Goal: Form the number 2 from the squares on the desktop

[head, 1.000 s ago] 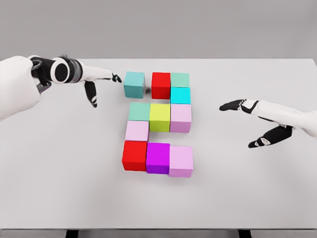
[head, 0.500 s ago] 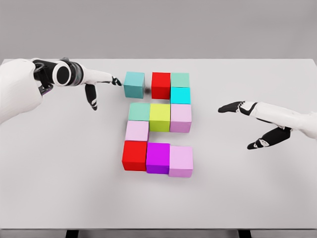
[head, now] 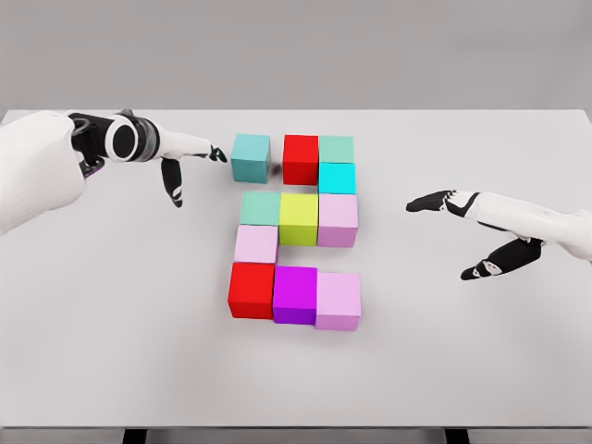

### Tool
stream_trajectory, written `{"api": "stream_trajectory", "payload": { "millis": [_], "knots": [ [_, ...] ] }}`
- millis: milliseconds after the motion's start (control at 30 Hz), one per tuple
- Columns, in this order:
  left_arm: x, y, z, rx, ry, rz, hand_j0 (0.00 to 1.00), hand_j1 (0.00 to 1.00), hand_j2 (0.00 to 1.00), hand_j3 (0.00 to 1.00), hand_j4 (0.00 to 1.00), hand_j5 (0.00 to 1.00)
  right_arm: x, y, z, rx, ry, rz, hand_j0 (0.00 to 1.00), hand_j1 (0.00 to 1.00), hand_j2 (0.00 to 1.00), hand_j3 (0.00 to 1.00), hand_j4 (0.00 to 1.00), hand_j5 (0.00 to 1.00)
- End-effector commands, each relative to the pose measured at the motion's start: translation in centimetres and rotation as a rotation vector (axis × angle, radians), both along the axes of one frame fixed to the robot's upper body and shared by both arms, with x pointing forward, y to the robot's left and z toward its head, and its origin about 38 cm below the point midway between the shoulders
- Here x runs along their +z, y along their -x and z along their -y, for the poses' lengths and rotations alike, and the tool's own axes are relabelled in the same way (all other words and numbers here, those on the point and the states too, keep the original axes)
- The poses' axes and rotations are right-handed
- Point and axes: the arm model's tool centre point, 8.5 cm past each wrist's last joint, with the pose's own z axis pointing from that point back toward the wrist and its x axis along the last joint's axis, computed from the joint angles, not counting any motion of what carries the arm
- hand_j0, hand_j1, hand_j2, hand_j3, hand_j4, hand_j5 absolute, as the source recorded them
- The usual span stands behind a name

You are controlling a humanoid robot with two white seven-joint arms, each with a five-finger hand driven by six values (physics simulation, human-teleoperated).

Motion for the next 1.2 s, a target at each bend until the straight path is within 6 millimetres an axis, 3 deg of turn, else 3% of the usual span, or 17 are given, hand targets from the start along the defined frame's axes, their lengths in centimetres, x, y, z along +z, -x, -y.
{"api": "stream_trajectory", "payload": {
  "millis": [0, 567, 1167],
  "knots": [
    [-0.2, -0.3, 0.0, 0.011, -0.005, -0.001, 0.99, 0.99, 0.99, 0.99, 0.99, 0.99, 0.1, 0.0, 0.0, -0.003, -0.005, -0.003, 1.0, 1.0, 1.0, 1.0, 1.0, 1.0],
    [-0.3, -0.4, 1.4, -0.01, 0.004, -0.002, 0.99, 0.99, 0.99, 0.99, 0.99, 0.99, 0.2, 0.2, -0.4, 0.01, -0.008, 0.001, 1.0, 1.0, 1.0, 1.0, 1.0, 1.0],
    [-0.3, -0.3, 1.6, -0.015, 0.005, -0.003, 0.99, 0.99, 0.99, 0.99, 0.99, 0.99, 0.2, 0.2, -0.4, 0.012, -0.008, 0.001, 1.0, 1.0, 1.0, 1.0, 1.0, 1.0]
  ]
}}
